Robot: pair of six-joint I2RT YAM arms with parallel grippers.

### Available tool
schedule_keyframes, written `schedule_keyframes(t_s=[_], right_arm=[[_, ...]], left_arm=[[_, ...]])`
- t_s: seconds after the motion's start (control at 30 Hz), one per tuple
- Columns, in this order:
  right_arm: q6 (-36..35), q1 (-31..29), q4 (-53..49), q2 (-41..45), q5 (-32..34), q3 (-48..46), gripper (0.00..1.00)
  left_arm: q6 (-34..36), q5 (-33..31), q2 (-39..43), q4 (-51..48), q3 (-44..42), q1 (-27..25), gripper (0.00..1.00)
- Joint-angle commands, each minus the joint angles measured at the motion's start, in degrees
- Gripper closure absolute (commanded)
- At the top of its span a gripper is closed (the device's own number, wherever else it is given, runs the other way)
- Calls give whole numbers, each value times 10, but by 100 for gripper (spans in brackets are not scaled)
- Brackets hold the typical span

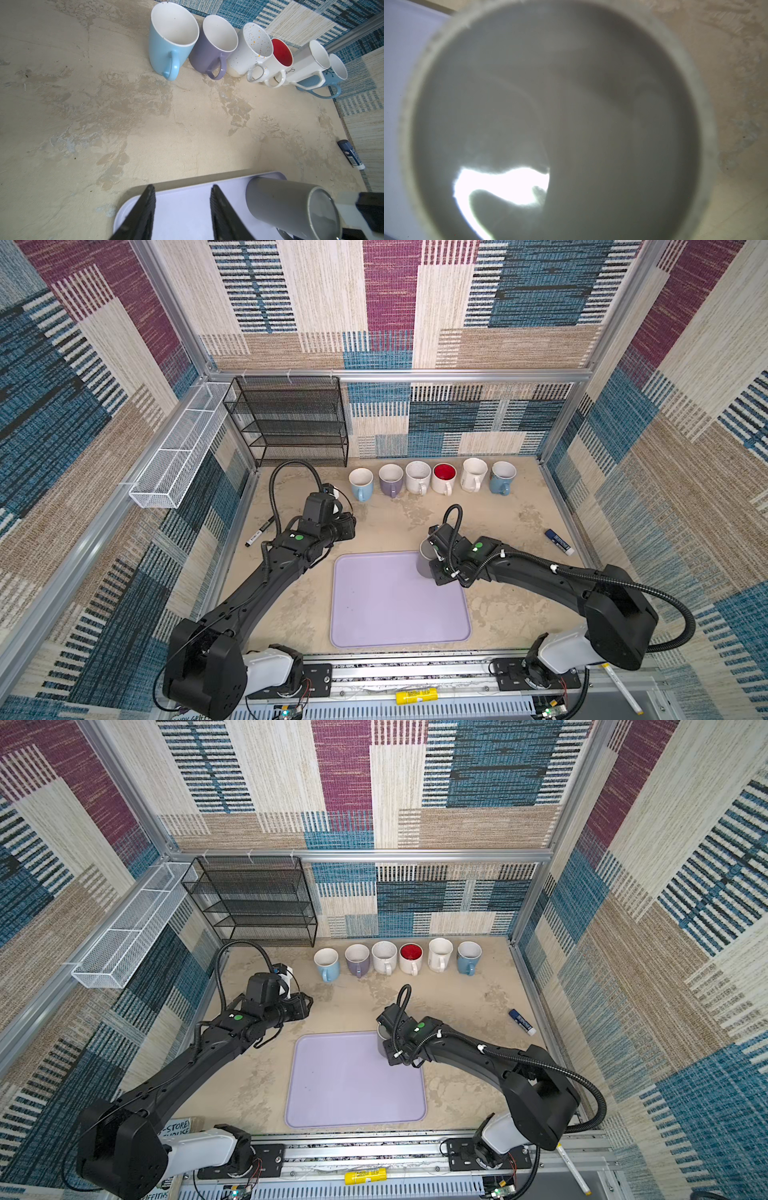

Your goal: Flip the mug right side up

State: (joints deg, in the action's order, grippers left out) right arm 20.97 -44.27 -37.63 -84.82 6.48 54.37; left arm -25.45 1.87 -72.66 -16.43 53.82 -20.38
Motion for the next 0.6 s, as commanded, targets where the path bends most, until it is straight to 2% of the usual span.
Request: schedule_keyframes(t_s=[0.0,0.57], right_arm=[[7,0,10,1,22,0,72],[-2,0,21,-4,47,-4,89]], left_arm=[[-2,1,0,0,5,0,56],[-3,4,6,-1,2,-1,56]])
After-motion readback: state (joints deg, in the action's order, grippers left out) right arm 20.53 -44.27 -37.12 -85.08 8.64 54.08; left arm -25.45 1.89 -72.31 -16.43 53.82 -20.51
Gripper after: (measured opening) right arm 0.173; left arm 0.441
